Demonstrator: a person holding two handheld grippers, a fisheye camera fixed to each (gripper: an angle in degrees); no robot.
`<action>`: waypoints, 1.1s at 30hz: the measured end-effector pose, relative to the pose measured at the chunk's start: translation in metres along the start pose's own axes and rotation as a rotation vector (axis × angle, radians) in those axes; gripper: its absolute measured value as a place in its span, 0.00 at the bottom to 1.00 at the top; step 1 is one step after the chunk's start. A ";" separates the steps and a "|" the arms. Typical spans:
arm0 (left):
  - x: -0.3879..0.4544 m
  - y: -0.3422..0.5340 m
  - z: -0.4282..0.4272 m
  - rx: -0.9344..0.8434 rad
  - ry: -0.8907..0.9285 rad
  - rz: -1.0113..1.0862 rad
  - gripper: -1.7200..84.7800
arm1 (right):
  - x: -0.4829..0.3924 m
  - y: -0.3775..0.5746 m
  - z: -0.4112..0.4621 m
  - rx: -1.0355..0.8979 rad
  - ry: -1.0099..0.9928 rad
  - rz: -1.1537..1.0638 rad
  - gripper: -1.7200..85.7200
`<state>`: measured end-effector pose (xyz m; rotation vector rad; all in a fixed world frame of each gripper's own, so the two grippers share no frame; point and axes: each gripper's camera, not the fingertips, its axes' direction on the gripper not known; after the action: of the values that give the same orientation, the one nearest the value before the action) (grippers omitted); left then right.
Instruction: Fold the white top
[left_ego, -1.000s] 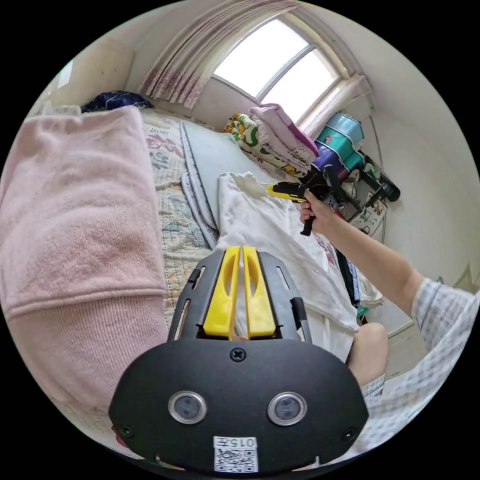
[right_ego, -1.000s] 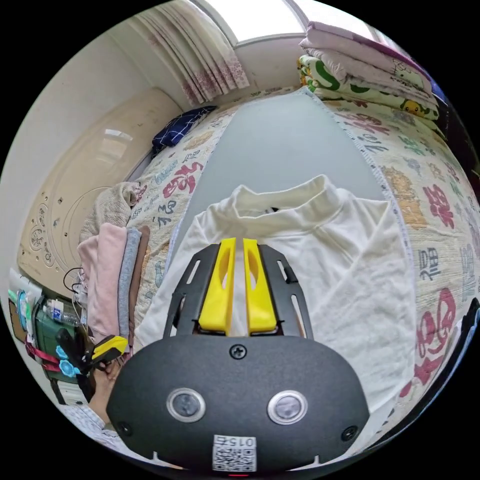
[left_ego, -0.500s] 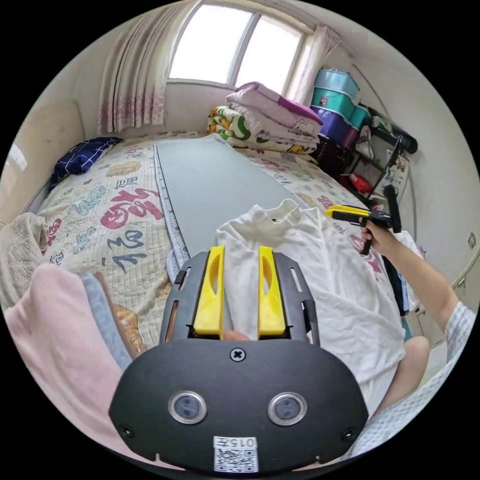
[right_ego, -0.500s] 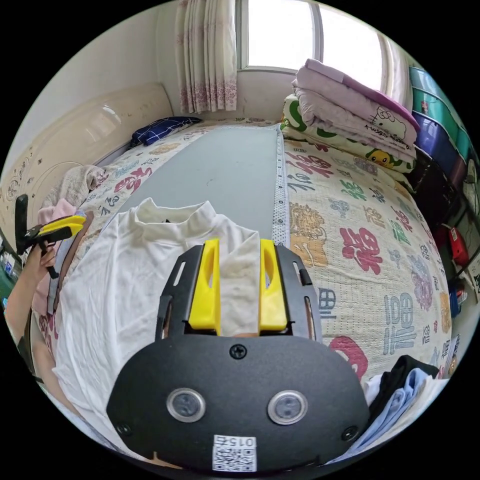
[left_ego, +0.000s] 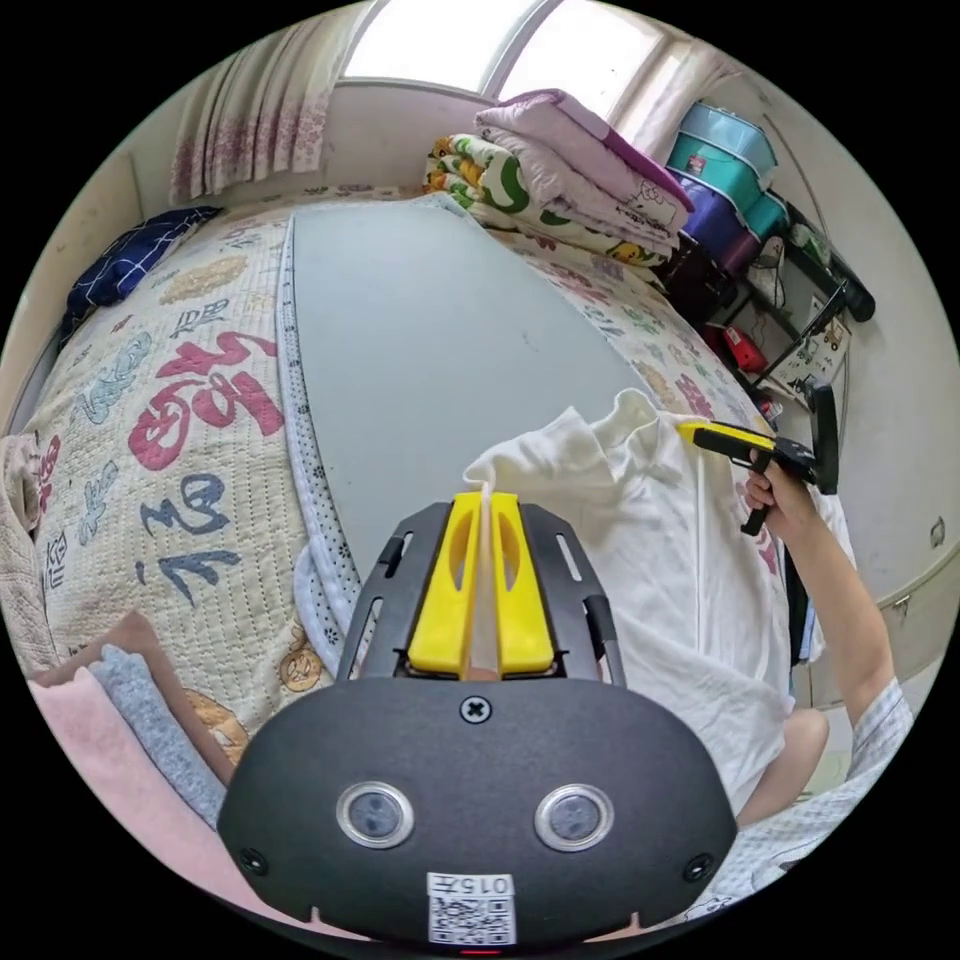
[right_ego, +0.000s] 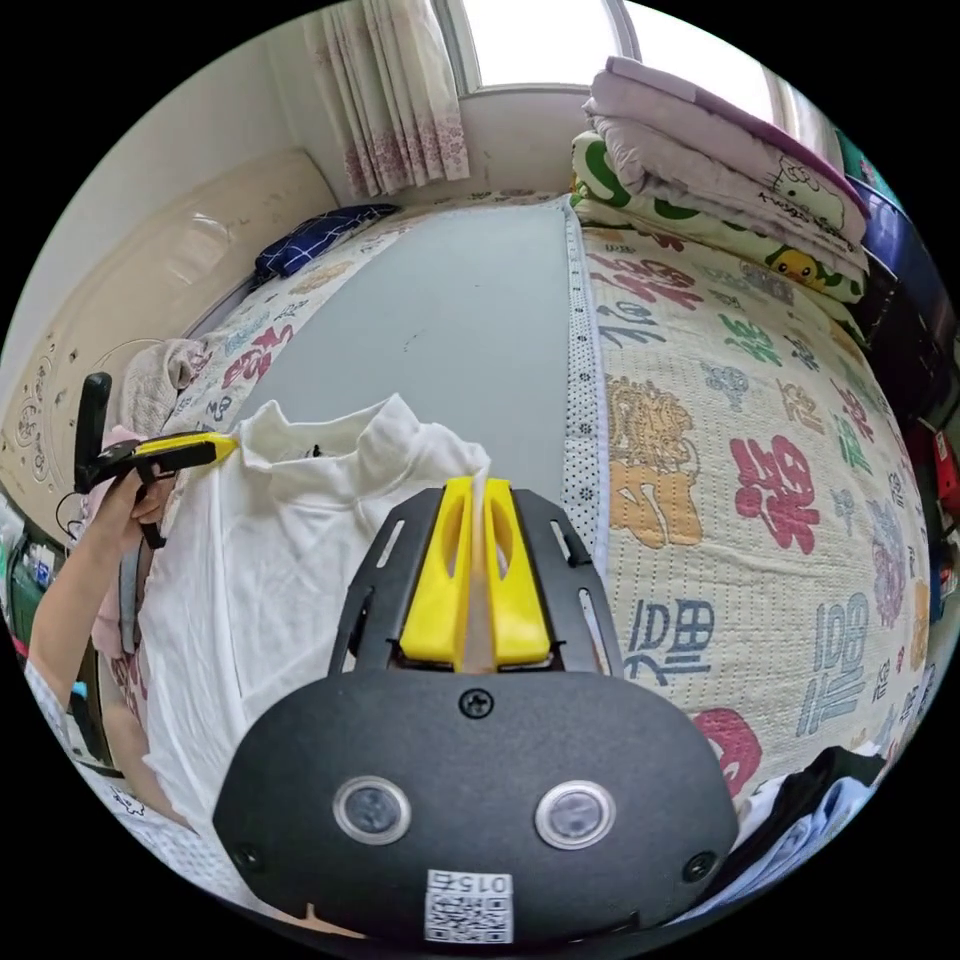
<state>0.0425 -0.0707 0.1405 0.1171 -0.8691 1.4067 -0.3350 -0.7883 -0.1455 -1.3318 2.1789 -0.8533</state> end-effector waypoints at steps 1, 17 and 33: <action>0.002 -0.003 -0.017 0.054 0.004 -0.009 0.03 | -0.003 -0.003 -0.021 0.043 0.005 0.013 0.02; 0.122 0.095 -0.234 0.272 0.099 0.347 0.02 | -0.082 0.130 -0.333 0.242 -0.201 -0.180 0.01; 0.148 0.360 -0.183 -0.108 0.350 0.368 0.02 | -0.186 0.450 -0.352 -0.098 -0.188 -0.233 0.01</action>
<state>-0.2048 0.2259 -0.0483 -0.3793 -0.6921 1.6531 -0.7633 -0.3704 -0.2019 -1.6673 1.9693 -0.6795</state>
